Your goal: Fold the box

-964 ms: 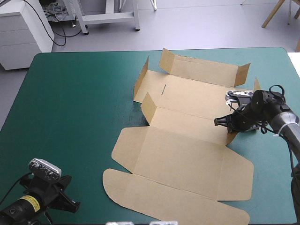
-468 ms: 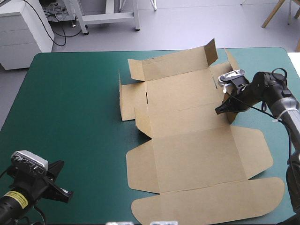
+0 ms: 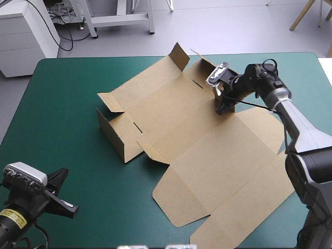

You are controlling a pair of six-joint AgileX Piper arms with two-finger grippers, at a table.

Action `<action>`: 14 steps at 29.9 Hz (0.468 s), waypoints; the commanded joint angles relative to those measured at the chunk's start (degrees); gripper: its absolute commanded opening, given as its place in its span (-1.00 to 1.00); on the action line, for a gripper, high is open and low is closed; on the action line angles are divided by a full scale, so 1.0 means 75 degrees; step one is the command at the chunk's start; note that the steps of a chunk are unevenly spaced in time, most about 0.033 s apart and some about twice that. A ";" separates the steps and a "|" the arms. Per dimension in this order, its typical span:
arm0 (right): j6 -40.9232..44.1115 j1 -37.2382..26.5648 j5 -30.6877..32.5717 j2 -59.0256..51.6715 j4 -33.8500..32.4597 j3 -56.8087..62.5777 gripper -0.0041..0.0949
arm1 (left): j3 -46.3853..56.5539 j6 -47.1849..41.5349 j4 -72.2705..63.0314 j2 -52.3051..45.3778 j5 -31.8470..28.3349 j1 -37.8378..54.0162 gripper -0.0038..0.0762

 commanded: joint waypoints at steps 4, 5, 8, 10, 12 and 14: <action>-0.1550 0.0788 -0.0454 0.0308 0.0110 -0.1310 -0.96 | -0.0243 -0.0038 0.0082 0.0064 -0.0575 -0.0030 -0.93; -0.1816 0.0905 -0.0502 0.0374 0.0110 -0.1427 -0.96 | -0.0243 -0.0038 0.0104 0.0064 -0.0575 -0.0030 -0.93; -0.2545 0.1305 -0.0676 0.0482 0.0110 -0.1619 -0.96 | -0.0243 -0.0038 0.0102 0.0064 -0.0609 -0.0030 -0.93; -0.3111 0.1573 -0.0775 0.0498 0.0245 -0.1637 -0.96 | -0.0243 -0.0038 0.0102 0.0064 -0.0643 -0.0030 -0.93; -0.3468 0.1753 -0.0775 0.0513 0.0506 -0.1637 -0.96 | -0.0243 -0.0038 0.0102 0.0064 -0.0645 -0.0030 -0.93; -0.3845 0.1914 -0.0723 0.0562 0.0795 -0.1637 -0.96 | -0.0243 -0.0038 0.0102 0.0064 -0.0691 -0.0030 -0.93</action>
